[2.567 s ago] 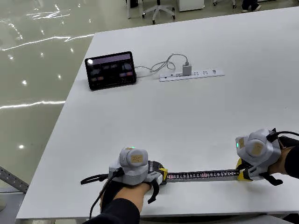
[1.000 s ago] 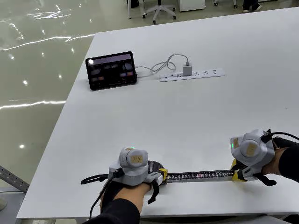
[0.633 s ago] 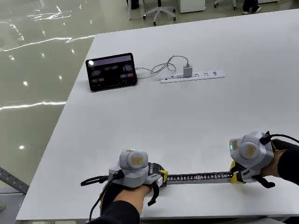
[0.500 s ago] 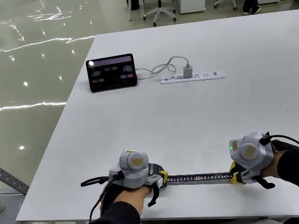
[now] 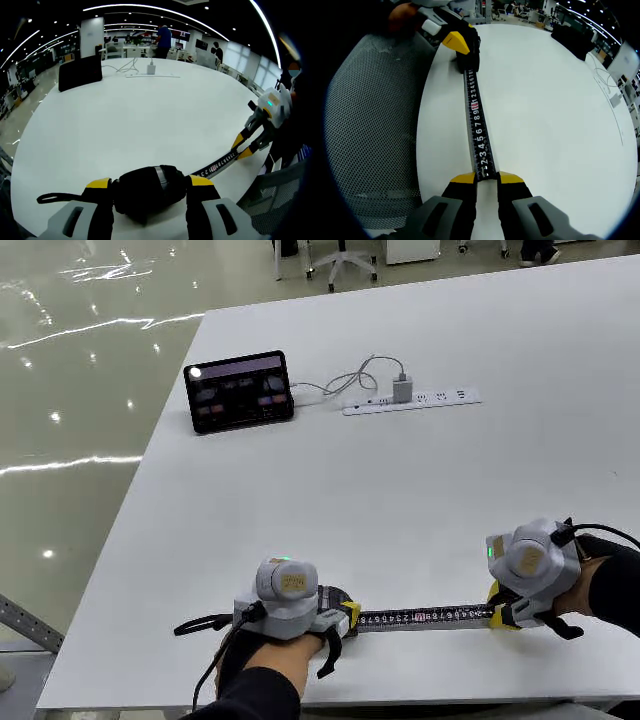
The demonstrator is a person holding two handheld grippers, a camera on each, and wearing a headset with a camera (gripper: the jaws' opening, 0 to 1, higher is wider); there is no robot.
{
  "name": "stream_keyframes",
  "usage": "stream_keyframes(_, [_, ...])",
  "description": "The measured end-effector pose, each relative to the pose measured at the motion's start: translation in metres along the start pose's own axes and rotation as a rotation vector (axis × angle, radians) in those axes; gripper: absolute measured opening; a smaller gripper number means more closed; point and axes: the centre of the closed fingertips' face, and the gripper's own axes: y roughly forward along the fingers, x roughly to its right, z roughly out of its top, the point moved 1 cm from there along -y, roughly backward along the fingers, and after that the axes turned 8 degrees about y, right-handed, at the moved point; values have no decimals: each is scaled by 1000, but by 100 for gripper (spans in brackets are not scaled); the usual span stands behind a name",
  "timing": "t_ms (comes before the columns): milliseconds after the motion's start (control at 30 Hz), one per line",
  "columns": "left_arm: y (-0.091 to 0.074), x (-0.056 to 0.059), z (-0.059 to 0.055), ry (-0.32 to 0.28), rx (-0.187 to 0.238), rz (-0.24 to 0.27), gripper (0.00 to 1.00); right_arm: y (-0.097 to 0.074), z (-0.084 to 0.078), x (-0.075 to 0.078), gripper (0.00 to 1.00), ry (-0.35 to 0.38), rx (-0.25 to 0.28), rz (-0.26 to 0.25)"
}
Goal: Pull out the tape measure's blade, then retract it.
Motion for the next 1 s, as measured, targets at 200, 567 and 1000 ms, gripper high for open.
stream_keyframes(200, [0,0,0,0,1,0,54,1,2,0,11,-2,4,1])
stream_keyframes(567, [0,0,0,0,2,0,54,3,6,-1,11,0,12,3])
stream_keyframes(1000, [0,0,0,1,2,1,54,5,8,-2,11,-4,14,2])
